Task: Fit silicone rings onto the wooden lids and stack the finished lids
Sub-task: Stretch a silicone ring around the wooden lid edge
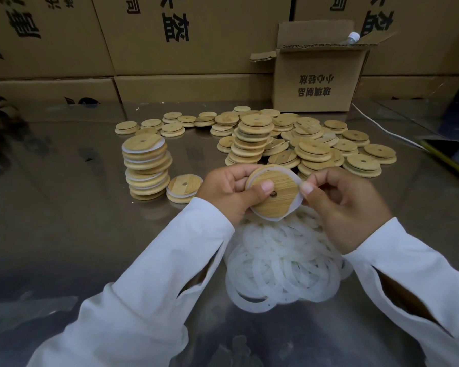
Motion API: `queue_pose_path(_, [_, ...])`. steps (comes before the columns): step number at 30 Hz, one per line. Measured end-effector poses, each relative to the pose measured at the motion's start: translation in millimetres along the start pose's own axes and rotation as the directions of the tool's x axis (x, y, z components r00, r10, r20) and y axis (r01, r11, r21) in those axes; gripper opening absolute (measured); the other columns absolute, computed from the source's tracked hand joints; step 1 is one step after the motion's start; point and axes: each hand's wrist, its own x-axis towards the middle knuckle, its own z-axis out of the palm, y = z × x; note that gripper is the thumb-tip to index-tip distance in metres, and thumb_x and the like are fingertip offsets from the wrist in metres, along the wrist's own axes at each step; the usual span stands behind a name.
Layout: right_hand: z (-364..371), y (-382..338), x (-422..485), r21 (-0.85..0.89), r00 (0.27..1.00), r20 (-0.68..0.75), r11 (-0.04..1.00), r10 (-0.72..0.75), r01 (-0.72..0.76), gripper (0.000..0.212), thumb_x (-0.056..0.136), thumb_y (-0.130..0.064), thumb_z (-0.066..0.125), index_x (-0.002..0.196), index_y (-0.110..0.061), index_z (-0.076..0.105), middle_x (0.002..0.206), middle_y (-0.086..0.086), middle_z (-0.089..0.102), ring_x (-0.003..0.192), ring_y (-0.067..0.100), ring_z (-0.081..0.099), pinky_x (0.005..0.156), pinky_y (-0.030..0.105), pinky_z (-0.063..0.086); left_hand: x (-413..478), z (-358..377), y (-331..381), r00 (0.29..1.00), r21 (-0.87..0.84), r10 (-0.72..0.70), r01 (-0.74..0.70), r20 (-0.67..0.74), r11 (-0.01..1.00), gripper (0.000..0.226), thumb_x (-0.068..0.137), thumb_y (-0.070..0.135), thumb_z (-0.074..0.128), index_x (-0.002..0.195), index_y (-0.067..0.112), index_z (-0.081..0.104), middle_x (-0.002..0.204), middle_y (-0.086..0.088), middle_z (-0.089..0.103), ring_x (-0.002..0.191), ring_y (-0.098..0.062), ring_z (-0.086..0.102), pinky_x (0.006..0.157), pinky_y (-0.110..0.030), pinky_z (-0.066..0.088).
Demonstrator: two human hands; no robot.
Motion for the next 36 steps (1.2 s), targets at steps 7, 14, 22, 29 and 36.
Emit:
queue_pose_path(7, [1.1, 1.9, -3.3, -0.103, 0.999, 0.009, 0.993, -0.047, 0.048, 0.020, 0.087, -0.015, 0.055, 0.070, -0.026, 0.050, 0.083, -0.002, 0.057, 0.077, 0.011, 0.054, 0.064, 0.011, 0.037, 0.7, -2.1, -2.7, 1.000, -0.008, 0.000, -0.001, -0.024, 1.000, 0.019, 0.083, -0.002, 0.057, 0.093, 0.011, 0.066, 0.071, 0.001, 0.072, 0.070, -0.013, 0.068, 0.070, -0.028, 0.056])
queue_pose_path(14, [4.8, 4.4, -3.6, -0.131, 0.997, 0.000, 0.988, -0.078, 0.078, 0.017, 0.086, -0.013, 0.056, 0.072, -0.021, 0.051, 0.078, -0.011, 0.048, 0.069, 0.003, 0.049, 0.057, 0.002, 0.033, 1.9, -4.4, -4.0, 0.999, -0.006, 0.010, -0.011, -0.043, 1.000, 0.019, 0.083, -0.001, 0.058, 0.093, 0.013, 0.066, 0.070, 0.002, 0.072, 0.070, -0.012, 0.068, 0.068, -0.024, 0.056])
queue_pose_path(22, [2.8, 6.2, -2.5, -0.106, 0.997, 0.013, 0.992, -0.071, 0.072, 0.024, 0.086, -0.015, 0.056, 0.069, -0.029, 0.049, 0.080, -0.010, 0.052, 0.073, 0.005, 0.053, 0.057, 0.004, 0.035, 1.9, -3.2, -6.1, 0.999, -0.040, -0.020, 0.019, -0.026, 0.999, 0.018, 0.082, 0.000, 0.059, 0.092, 0.014, 0.067, 0.077, -0.002, 0.073, 0.078, -0.019, 0.068, 0.079, -0.036, 0.055])
queue_pose_path(29, [2.8, 6.0, -2.1, -0.142, 0.995, -0.027, 0.985, -0.098, 0.093, 0.020, 0.087, -0.013, 0.054, 0.071, -0.023, 0.049, 0.083, 0.001, 0.055, 0.070, 0.005, 0.051, 0.056, 0.002, 0.034, 2.5, -3.5, -5.2, 1.000, -0.072, -0.018, 0.018, 0.000, 0.997, 0.020, 0.079, 0.004, 0.059, 0.097, 0.010, 0.066, 0.079, -0.004, 0.073, 0.079, -0.020, 0.068, 0.081, -0.038, 0.053])
queue_pose_path(36, [3.2, 6.4, -0.5, -0.145, 0.994, -0.035, 0.985, -0.104, 0.098, 0.028, 0.086, -0.014, 0.055, 0.066, -0.030, 0.045, 0.078, -0.006, 0.051, 0.068, 0.005, 0.052, 0.056, 0.002, 0.034, 4.1, -2.1, -5.4, 0.999, -0.063, 0.033, -0.034, -0.007, 0.997, 0.021, 0.080, -0.001, 0.057, 0.096, 0.010, 0.064, 0.074, 0.001, 0.072, 0.074, -0.015, 0.067, 0.072, -0.030, 0.055])
